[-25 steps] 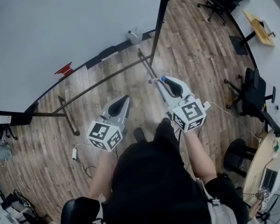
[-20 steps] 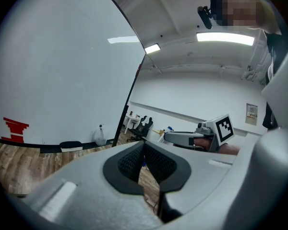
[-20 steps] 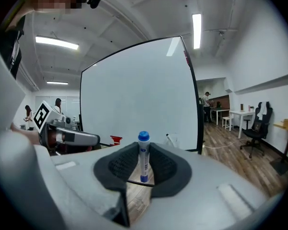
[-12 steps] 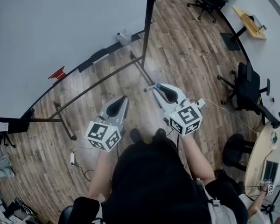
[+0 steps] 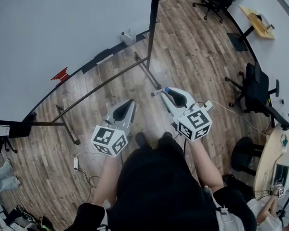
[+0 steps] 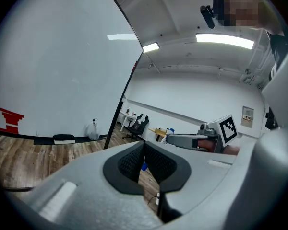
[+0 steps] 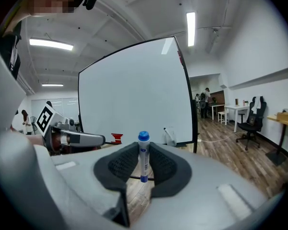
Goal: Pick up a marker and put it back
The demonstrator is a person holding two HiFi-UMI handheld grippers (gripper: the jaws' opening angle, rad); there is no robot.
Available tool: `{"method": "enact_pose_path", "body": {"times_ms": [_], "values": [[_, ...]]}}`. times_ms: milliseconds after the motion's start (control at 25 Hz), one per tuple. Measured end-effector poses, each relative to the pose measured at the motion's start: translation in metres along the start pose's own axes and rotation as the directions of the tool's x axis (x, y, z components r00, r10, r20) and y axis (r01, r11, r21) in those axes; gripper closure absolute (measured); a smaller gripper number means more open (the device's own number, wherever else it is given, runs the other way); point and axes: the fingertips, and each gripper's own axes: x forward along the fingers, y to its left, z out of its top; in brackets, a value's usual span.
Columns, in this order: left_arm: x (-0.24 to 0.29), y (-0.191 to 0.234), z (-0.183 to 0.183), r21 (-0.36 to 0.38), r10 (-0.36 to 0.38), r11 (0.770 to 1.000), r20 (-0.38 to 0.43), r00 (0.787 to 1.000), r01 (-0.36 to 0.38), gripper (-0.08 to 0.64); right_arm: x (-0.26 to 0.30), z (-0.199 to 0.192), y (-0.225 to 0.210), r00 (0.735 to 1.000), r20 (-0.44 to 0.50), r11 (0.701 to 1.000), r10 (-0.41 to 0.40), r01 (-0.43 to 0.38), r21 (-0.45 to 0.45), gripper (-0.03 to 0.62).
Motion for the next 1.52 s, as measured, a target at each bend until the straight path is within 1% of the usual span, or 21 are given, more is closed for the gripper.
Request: {"method": "enact_pose_path", "body": {"times_ms": [320, 600, 880, 1120, 1360, 1520], "values": [[0.005, 0.001, -0.002, -0.009, -0.001, 1.0, -0.017, 1.0, 0.001, 0.551, 0.002, 0.002, -0.002, 1.0, 0.01, 0.999, 0.012, -0.013, 0.033, 0.517], [0.028, 0.024, 0.004, -0.013, 0.038, 0.999, -0.021, 0.999, -0.039, 0.55, 0.034, 0.012, -0.023, 0.998, 0.028, 0.996, 0.06, -0.062, 0.059, 0.517], [0.079, 0.056, 0.038, 0.007, 0.097, 0.995, -0.011, 0.995, -0.097, 0.549, 0.094, 0.041, -0.069, 0.99, 0.046, 0.989, 0.131, -0.133, 0.065, 0.517], [0.131, 0.078, 0.064, 0.005, 0.152, 0.988, -0.003, 0.988, -0.151, 0.551, 0.139, 0.072, -0.109, 0.976, 0.066, 0.975, 0.209, -0.213, 0.057, 0.517], [0.183, 0.088, 0.072, 0.005, 0.201, 0.98, -0.017, 0.979, -0.201, 0.551, 0.172, 0.085, -0.158, 0.963, 0.078, 0.963, 0.257, -0.262, 0.067, 0.517], [0.209, 0.093, 0.081, 0.005, 0.234, 0.972, -0.003, 0.972, -0.234, 0.549, 0.192, 0.094, -0.18, 0.953, 0.084, 0.953, 0.29, -0.295, 0.062, 0.517]]}}
